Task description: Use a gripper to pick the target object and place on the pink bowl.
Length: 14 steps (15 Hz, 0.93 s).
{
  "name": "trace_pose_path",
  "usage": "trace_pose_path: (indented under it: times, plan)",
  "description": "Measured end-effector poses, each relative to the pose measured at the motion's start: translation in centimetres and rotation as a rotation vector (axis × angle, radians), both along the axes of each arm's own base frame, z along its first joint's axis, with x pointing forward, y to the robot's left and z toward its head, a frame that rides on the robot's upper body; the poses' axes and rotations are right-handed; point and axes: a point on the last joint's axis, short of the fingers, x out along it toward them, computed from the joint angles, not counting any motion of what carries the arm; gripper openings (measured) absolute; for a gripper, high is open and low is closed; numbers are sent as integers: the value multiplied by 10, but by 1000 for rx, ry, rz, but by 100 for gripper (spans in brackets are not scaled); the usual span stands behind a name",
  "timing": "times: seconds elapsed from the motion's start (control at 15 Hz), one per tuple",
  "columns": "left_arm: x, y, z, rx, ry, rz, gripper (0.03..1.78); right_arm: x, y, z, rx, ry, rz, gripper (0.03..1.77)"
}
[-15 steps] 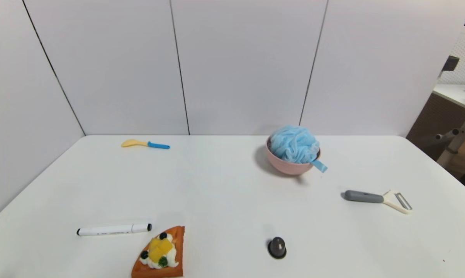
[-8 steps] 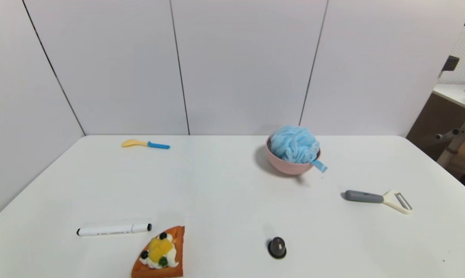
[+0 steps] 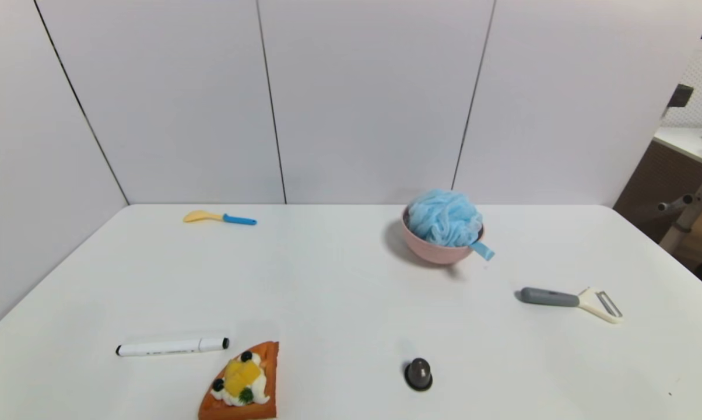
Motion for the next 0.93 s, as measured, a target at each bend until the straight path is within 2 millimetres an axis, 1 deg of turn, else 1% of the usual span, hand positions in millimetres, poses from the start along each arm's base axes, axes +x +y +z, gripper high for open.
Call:
trace_pose_path:
  times: [0.4, 0.8, 0.93]
  plan:
    - [0, 0, 0, 0, 0, 0, 169, 0, 0, 0, -5, -1, 1, 171]
    - [0, 0, 0, 0, 1, -1, 169, 0, 0, -1, -58, 5, 6, 171]
    - [0, 0, 0, 0, 1, 0, 169, 0, 0, 0, -23, 3, 3, 171]
